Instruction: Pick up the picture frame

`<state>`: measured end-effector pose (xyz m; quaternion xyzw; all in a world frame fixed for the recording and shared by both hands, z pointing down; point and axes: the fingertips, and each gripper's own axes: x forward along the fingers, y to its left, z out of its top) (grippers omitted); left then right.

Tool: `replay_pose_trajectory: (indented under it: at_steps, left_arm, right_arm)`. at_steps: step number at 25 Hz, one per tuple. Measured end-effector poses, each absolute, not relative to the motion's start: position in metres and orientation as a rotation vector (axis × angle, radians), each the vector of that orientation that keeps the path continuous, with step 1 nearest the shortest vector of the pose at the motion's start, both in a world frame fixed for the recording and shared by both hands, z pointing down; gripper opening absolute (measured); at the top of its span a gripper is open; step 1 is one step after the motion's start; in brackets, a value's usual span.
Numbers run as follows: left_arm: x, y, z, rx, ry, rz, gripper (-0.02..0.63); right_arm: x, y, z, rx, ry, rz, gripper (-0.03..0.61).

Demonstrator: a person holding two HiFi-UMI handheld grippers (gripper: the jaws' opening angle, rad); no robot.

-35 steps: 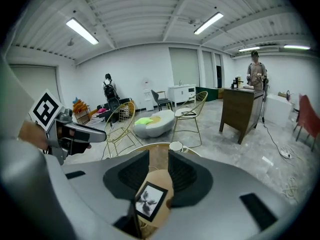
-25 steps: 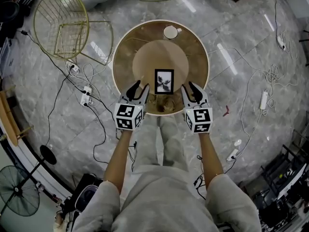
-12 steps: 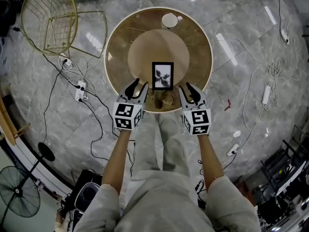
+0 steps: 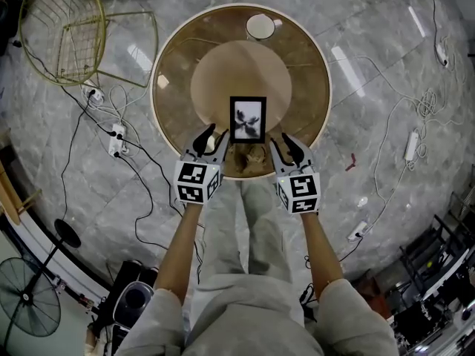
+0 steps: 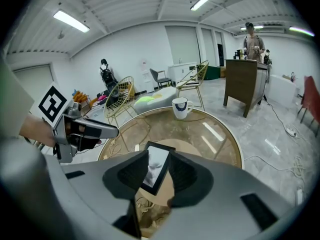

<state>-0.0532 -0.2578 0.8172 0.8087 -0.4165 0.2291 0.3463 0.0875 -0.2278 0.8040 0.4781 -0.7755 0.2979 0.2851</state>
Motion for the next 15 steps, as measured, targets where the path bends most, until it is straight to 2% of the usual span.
replay_pose_trajectory:
  at_steps: [15]
  left_arm:
    - [-0.034,-0.252,0.886,2.046,-1.015,0.661,0.143]
  right_arm:
    - [0.08,-0.238,0.859,1.236,-2.04,0.858,0.136]
